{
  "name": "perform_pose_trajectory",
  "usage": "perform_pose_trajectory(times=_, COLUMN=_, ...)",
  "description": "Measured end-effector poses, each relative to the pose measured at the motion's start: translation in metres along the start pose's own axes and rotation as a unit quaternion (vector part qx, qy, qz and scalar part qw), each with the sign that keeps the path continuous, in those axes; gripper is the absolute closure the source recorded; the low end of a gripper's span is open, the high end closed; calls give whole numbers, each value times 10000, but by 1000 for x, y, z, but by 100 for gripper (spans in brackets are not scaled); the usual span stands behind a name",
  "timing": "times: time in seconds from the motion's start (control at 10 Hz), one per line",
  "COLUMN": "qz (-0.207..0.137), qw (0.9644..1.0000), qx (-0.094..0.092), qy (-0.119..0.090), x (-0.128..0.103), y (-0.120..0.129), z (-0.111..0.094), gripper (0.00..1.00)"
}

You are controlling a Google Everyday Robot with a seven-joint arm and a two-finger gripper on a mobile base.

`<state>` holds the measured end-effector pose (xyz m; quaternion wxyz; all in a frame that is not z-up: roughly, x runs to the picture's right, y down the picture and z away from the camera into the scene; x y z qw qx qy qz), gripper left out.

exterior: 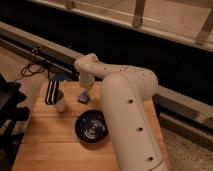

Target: Place the white sponge in the ceramic bowl

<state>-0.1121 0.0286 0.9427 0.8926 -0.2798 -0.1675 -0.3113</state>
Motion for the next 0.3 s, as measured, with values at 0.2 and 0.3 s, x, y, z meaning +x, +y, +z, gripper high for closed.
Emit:
perform_pose_trajectory(times=0.2, qz=7, qw=9999, qx=-38, qy=-127, x=-2, y=3, z=8, gripper=28)
perform_pose_trajectory(times=0.3, qz=-3, qw=9998, qx=-53, qy=-193, x=-3, y=2, z=12, gripper=28)
